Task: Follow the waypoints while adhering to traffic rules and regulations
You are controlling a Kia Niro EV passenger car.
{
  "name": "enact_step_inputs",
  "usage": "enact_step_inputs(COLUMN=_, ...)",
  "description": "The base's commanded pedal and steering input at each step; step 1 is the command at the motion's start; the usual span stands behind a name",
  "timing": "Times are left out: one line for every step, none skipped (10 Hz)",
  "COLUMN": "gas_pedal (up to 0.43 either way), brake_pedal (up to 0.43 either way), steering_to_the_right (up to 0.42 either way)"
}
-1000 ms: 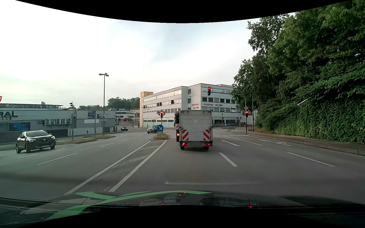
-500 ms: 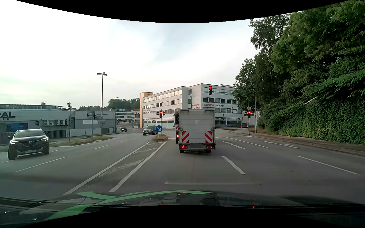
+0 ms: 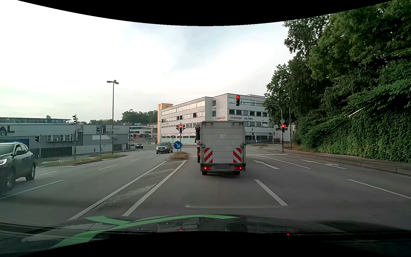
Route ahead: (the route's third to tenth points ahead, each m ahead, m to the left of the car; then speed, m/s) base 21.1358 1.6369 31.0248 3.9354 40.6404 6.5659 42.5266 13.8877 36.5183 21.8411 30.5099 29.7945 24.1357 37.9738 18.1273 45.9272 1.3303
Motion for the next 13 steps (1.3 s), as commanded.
enact_step_inputs(gas_pedal=0.000, brake_pedal=0.165, steering_to_the_right=-0.018)
enact_step_inputs(gas_pedal=0.000, brake_pedal=0.165, steering_to_the_right=-0.018)
enact_step_inputs(gas_pedal=0.000, brake_pedal=0.165, steering_to_the_right=-0.018)
enact_step_inputs(gas_pedal=0.000, brake_pedal=0.165, steering_to_the_right=-0.019)
enact_step_inputs(gas_pedal=0.000, brake_pedal=0.165, steering_to_the_right=-0.019)
enact_step_inputs(gas_pedal=0.000, brake_pedal=0.171, steering_to_the_right=-0.018)
enact_step_inputs(gas_pedal=0.000, brake_pedal=0.177, steering_to_the_right=-0.018)
enact_step_inputs(gas_pedal=0.000, brake_pedal=0.183, steering_to_the_right=-0.019)
enact_step_inputs(gas_pedal=0.000, brake_pedal=0.183, steering_to_the_right=-0.019)
enact_step_inputs(gas_pedal=0.000, brake_pedal=0.183, steering_to_the_right=-0.019)
enact_step_inputs(gas_pedal=0.000, brake_pedal=0.183, steering_to_the_right=-0.019)
enact_step_inputs(gas_pedal=0.000, brake_pedal=0.183, steering_to_the_right=-0.018)
enact_step_inputs(gas_pedal=0.000, brake_pedal=0.183, steering_to_the_right=-0.018)
